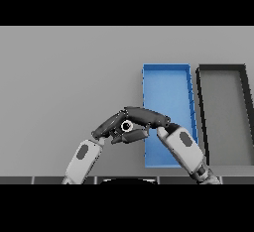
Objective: Pick up the blue pipe and place it into the blue bin.
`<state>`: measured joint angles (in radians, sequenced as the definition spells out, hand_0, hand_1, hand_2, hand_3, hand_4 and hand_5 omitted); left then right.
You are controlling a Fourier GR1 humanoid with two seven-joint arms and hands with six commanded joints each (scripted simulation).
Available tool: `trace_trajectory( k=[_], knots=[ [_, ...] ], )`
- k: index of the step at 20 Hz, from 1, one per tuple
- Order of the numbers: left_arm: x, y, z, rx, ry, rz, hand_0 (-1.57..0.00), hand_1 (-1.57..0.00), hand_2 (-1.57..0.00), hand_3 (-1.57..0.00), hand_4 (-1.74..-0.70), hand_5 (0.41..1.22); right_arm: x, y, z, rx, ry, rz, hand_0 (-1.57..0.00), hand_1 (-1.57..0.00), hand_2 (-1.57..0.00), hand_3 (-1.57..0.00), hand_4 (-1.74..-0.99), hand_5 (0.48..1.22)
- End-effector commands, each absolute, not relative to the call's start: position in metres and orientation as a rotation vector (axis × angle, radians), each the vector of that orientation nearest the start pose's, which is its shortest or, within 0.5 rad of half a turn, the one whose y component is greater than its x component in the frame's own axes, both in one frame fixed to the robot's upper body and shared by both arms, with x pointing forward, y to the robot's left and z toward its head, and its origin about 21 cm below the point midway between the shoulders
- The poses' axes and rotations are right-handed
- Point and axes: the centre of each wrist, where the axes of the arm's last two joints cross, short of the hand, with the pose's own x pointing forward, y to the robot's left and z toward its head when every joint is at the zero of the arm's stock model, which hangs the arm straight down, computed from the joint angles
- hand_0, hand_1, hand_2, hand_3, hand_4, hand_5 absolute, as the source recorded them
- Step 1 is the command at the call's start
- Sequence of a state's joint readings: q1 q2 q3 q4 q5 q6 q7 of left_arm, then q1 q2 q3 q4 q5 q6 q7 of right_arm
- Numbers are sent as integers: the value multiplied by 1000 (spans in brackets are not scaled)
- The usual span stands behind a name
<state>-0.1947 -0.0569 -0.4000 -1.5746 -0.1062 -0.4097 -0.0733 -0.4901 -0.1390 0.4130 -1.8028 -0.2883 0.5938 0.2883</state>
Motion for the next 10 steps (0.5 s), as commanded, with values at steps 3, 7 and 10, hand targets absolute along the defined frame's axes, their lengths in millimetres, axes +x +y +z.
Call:
trace_trajectory(
  k=[3,7,10],
  knots=[
    [259,103,43,-612,-1717,-801,-1446,-1368,-1336,-1051,-1629,1221,274,-107,159,805,-1685,1174,-1554,-1554,-1555,-1547,-1496,1197],
    [263,104,42,-600,-1684,-901,-601,-560,-547,-430,-1250,1221,273,-106,161,775,-1684,1177,-1564,-1564,-1564,-1561,-1498,1211],
    [266,105,42,-583,-1631,-930,-307,-286,-279,-220,-1092,984,275,-106,161,763,-1679,1165,-1567,-1568,-1568,-1566,-1498,1216]
  ],
)
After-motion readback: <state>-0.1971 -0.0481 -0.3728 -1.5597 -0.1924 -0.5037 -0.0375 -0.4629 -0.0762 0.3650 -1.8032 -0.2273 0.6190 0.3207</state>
